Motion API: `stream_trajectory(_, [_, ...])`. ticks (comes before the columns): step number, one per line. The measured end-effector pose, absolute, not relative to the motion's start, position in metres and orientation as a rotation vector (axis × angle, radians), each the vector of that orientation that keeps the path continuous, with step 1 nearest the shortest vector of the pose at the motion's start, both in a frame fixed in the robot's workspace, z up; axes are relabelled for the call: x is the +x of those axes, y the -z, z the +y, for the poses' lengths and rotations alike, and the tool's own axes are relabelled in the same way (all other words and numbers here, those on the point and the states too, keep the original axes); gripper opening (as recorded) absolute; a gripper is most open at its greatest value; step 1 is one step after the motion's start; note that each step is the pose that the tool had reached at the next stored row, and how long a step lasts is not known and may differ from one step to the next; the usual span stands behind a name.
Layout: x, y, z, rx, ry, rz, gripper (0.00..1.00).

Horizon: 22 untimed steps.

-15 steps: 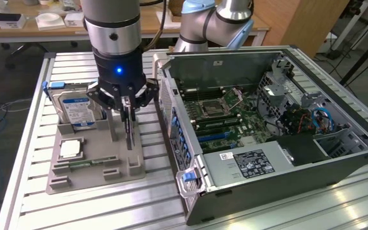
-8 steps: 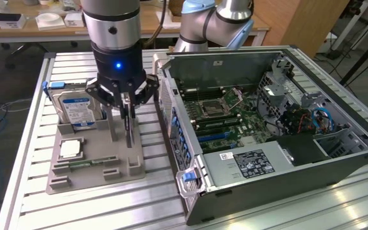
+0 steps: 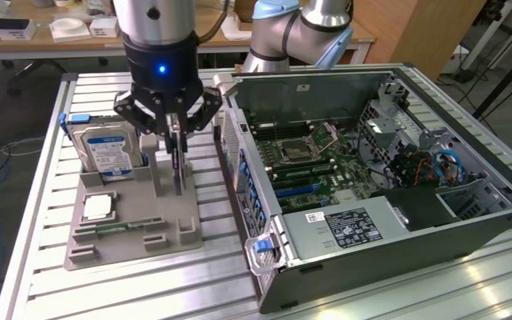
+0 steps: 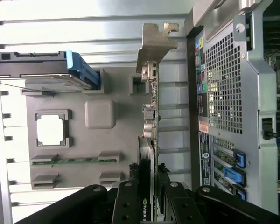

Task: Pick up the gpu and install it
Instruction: 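Pick up the gpu and move the gpu toward the slot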

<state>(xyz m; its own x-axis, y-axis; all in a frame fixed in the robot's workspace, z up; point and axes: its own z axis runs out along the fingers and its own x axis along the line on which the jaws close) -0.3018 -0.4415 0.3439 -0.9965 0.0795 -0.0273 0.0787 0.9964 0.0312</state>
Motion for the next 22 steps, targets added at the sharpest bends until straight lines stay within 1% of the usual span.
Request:
stream_trajectory(15, [-0.302,-0.412,-0.442,0.123,-0.047,3.110,0.26])
stream_trajectory(22, [-0.298,-0.415,-0.442,0.123,-0.047,3.110,0.26])
